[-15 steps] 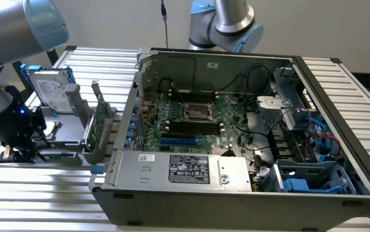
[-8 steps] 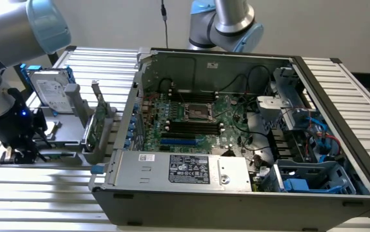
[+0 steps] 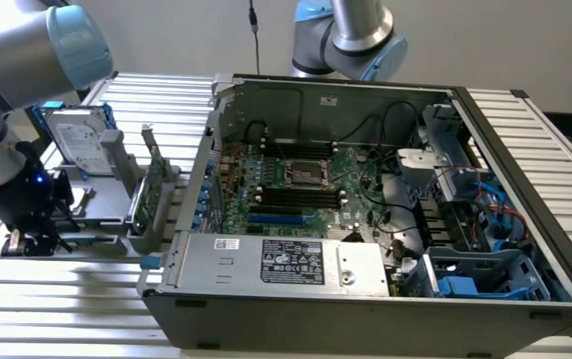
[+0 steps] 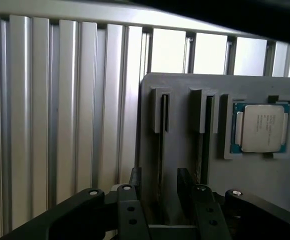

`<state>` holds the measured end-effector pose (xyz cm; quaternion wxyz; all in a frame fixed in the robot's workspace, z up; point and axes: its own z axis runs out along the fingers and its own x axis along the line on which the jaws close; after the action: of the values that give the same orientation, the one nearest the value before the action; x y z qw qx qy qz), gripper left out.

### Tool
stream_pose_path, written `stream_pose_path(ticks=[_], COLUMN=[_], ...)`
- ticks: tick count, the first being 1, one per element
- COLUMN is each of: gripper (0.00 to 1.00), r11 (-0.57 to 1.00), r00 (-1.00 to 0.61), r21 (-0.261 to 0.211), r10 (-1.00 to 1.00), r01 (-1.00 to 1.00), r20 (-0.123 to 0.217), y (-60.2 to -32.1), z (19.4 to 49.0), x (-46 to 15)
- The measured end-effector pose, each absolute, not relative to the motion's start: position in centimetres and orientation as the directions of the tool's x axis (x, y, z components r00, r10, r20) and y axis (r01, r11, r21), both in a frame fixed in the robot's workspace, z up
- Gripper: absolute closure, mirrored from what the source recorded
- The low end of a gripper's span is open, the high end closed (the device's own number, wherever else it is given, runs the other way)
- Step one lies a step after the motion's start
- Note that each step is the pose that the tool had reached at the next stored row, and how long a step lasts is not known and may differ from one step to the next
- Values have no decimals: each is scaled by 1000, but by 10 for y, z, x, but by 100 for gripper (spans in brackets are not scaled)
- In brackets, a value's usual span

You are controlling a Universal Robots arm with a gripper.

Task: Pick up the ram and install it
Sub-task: 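Pick up the ram and move it above insertion slot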

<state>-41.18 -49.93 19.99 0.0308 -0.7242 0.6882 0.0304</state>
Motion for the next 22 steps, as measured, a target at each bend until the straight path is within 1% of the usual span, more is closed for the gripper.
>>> stream_pose_path(ticks=[3,4,5,7,8,9,22], gripper=[58,60,60,73,73,79,79], r11=[-44,-41,-39,-34,-31,-29,-2], r00=[44,41,39,34,31,29,1], r21=[-1,-1,0,0,0,1,3], r10=[-995,-995,-995,-995,-995,-995,-996], r01=[-999,-999,-999,-999,-1000,-1000,-1000], r20=[-88,-89,-90,-91,-91,-91,-94], y=[-499,-499,-499,-499,-499,-499,-499], z=[199,199,199,198,198,198,198], x=[-412,-411,-411,-411,-411,-411,-410])
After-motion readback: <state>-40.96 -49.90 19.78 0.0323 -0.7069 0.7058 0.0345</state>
